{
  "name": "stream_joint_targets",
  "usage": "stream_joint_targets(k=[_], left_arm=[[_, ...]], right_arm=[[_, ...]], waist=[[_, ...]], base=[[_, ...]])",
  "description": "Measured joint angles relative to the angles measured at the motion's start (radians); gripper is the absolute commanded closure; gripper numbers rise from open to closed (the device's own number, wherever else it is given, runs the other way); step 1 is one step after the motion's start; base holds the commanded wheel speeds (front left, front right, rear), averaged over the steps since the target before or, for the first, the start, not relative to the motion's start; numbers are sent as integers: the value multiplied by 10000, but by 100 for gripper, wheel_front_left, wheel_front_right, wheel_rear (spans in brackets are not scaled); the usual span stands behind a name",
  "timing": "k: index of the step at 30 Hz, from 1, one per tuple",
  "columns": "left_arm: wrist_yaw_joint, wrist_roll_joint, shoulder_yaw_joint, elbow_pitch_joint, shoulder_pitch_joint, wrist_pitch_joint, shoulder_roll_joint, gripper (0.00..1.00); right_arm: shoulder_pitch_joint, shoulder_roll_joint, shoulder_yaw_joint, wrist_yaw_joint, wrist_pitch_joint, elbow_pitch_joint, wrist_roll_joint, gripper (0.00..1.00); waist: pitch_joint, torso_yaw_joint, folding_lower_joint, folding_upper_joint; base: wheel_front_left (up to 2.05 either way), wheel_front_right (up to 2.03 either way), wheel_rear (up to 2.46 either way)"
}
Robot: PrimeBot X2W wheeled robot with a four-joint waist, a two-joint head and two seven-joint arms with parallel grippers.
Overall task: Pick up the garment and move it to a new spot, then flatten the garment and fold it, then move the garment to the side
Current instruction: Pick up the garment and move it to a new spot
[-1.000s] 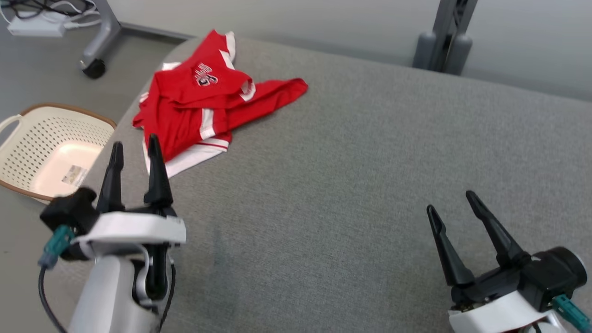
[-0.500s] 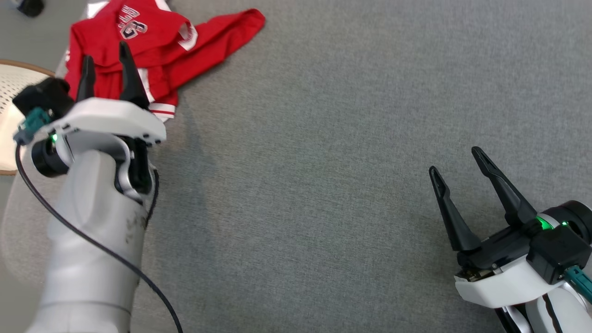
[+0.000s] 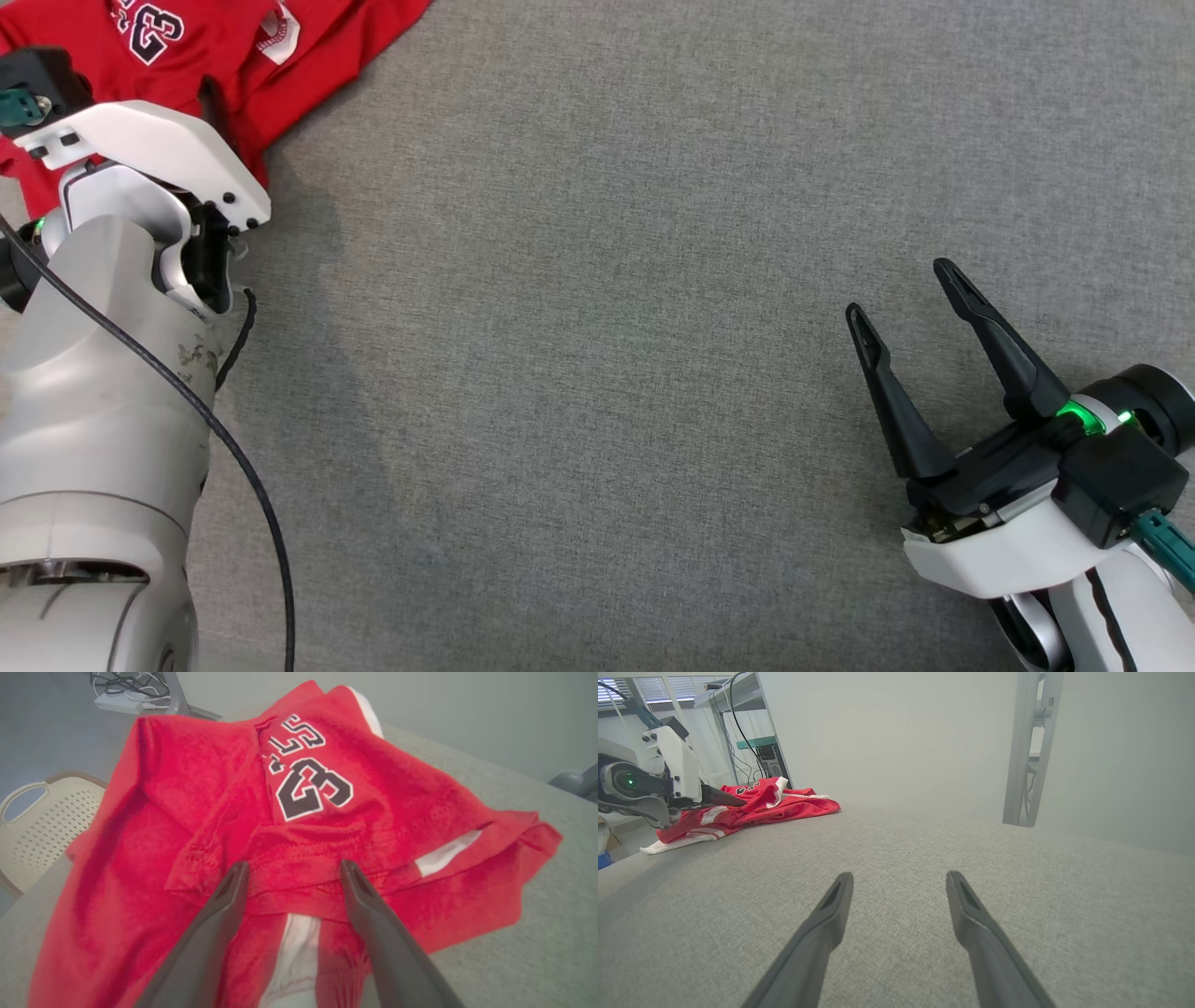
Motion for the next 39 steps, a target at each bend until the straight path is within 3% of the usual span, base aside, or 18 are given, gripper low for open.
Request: stream_joint_targets(k=[7, 8, 22, 26, 31, 39], left_arm=[[-282, 102, -244, 552, -203, 418, 257, 0], [-343, 153, -291, 571, -204, 405, 291, 100], [-679, 125, -244, 102, -139, -2313, 523, 100], [-853, 98, 15, -922, 119, -2422, 587, 100], [-844, 516, 387, -3367, 926, -2437, 631, 100], [-991, 1078, 201, -5129, 1675, -2439, 571, 100]], right_arm=[[-180, 75, 69, 0, 0, -6, 46, 0], [-187, 81, 58, 0, 0, -6, 56, 0], [-221, 295, -67, 0, 0, 63, 132, 0], [-151, 397, -75, 0, 0, 107, 194, 0], [44, 594, -50, 0, 0, 207, 236, 0], [403, 905, -125, 0, 0, 270, 322, 0]], waist=[[152, -146, 0, 0], [166, -163, 0, 0], [-151, -249, 0, 0], [-484, -251, 0, 0], [-1089, -257, 0, 0], [-2015, -478, 0, 0]], base=[[0, 0, 0], [0, 0, 0], [0, 0, 0], [0, 0, 0], [0, 0, 0], [0, 0, 0]])
